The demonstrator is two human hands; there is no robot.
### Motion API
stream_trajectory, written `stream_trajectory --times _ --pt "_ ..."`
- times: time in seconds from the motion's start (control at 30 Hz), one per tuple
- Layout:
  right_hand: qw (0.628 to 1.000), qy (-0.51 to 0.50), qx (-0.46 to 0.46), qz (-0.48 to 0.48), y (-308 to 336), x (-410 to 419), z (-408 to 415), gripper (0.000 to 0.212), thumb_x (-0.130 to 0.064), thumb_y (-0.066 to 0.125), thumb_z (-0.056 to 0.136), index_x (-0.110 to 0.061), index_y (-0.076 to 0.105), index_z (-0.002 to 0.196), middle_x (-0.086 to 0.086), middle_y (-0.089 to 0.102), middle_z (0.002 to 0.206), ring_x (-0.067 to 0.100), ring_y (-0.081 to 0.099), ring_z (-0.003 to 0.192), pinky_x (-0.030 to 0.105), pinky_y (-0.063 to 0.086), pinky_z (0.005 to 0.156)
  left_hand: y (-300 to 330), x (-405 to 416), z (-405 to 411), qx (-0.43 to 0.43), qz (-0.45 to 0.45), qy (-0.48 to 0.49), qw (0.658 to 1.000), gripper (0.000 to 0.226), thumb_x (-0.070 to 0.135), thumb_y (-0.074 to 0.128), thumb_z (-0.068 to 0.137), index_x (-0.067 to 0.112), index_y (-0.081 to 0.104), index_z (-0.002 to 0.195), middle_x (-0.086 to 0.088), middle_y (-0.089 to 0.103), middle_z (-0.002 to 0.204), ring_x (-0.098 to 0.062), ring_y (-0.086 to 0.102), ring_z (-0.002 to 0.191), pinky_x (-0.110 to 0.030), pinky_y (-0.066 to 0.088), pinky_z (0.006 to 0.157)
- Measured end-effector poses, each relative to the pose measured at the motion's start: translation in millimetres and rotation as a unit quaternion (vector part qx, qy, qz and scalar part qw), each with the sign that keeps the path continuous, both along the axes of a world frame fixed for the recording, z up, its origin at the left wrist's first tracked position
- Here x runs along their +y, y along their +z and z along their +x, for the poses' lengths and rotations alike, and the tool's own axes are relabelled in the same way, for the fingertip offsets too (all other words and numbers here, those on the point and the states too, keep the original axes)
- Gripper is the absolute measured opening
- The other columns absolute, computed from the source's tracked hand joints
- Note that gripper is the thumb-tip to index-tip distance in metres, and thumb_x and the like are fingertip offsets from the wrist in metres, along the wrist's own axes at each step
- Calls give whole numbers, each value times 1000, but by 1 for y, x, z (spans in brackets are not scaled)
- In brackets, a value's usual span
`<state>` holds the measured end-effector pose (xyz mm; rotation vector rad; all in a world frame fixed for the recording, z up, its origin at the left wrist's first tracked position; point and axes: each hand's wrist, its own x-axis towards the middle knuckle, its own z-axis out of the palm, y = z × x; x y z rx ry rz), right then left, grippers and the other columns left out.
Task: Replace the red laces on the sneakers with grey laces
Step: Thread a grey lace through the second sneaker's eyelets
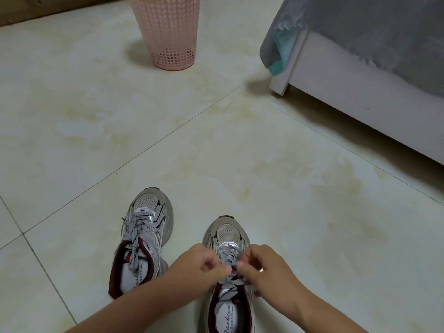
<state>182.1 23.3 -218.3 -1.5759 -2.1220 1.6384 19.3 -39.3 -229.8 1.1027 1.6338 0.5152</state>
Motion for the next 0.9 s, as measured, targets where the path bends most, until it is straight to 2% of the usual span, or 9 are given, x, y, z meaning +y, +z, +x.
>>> stream_trajectory --times 0.07,0.17,0.3,0.43,0.5,0.63,0.73,0.8,0.9 --pt "995 66 -54 58 0 0 -8 13 -32 62 82 -28 51 75 -9 48 85 6 49 73 17 39 67 2 6 5 89 46 -69 993 31 28 69 76 25 49 53 8 48 59 -2 42 51 -10 32 51" --pt "990 101 -65 76 -5 0 -14 25 -24 62 82 -29 44 65 -9 47 78 6 44 67 18 35 62 -5 6 8 115 44 -60 991 33 20 64 80 27 45 54 11 46 63 0 42 56 -8 34 56" --pt "999 -29 -7 -31 -11 1 -6 27 -11 57 88 -17 43 66 0 53 71 12 52 66 32 49 64 -16 -4 -1 -120 -89 117 982 23 10 50 92 13 52 70 -6 57 82 -17 61 81 -37 54 86" --pt "959 -201 79 -183 -13 -3 8 23 -11 47 95 -8 43 73 16 56 86 20 57 72 26 53 56 -12 -13 -17 -374 -154 250 880 24 4 40 95 -5 60 85 -17 70 89 -24 69 85 -31 58 74" --pt "944 -236 96 -212 -13 -4 11 25 -12 44 97 -8 46 73 15 57 88 19 57 72 26 53 58 -9 -14 -17 -404 -162 270 859 25 3 40 94 -6 61 86 -16 71 85 -23 70 82 -29 58 70" --pt "962 -179 86 -185 -9 -4 8 22 -18 47 95 -12 49 74 7 57 81 15 55 72 31 57 65 -3 -5 -8 -260 -120 199 937 22 16 53 92 9 59 72 -1 67 75 -6 66 68 -25 56 68" --pt "993 -76 25 -93 -4 -2 -1 20 -28 63 84 -17 51 72 1 58 73 16 54 70 37 53 74 1 4 -3 -21 -13 44 999 24 28 70 78 25 55 59 14 54 52 7 49 50 -6 41 55" --pt "999 1 -28 -23 -4 -2 -8 21 -27 66 81 -19 50 69 -2 55 69 14 51 66 31 49 69 -2 8 2 105 50 -60 991 31 31 69 76 29 48 54 14 49 57 5 45 55 -9 34 54" --pt "999 -9 -35 -19 -8 0 -10 28 -18 58 87 -19 45 62 -2 52 68 15 50 67 36 52 72 -12 7 3 112 50 -40 992 34 24 63 83 26 44 55 9 47 59 2 41 53 -11 32 54"
